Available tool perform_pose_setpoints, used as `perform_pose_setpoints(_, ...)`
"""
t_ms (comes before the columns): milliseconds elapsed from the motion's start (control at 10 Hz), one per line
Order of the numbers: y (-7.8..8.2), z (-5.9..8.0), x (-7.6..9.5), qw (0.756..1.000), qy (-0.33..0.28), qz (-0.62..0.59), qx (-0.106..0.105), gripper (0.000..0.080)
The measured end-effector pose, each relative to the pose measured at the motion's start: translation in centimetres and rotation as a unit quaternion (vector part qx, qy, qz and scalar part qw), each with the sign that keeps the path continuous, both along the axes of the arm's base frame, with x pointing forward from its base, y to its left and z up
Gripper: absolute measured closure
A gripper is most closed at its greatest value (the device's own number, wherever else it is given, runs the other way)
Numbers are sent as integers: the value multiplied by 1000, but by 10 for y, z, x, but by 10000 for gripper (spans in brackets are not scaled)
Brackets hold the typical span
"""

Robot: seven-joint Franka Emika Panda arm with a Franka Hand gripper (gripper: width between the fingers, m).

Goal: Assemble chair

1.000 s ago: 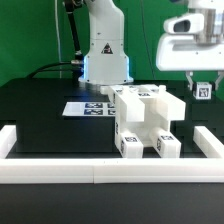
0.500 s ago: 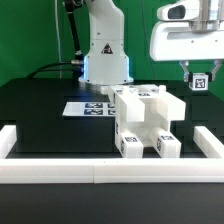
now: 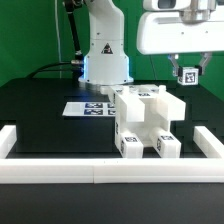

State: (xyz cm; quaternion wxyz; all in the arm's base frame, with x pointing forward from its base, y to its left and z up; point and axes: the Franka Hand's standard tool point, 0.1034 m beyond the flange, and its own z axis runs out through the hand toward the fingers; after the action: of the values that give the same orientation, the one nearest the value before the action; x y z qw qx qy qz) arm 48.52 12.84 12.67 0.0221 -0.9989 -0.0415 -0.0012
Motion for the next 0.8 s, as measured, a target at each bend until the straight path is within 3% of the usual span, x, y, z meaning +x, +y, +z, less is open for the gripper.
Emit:
perform_pose_setpoints(200, -7, 10, 17, 1000, -3, 17, -4, 511)
perform_pose_setpoints(500, -7, 9, 17, 1000, -3, 17, -5, 511)
perform_pose_setpoints(800, -35, 15, 30, 997, -10, 76, -13, 511)
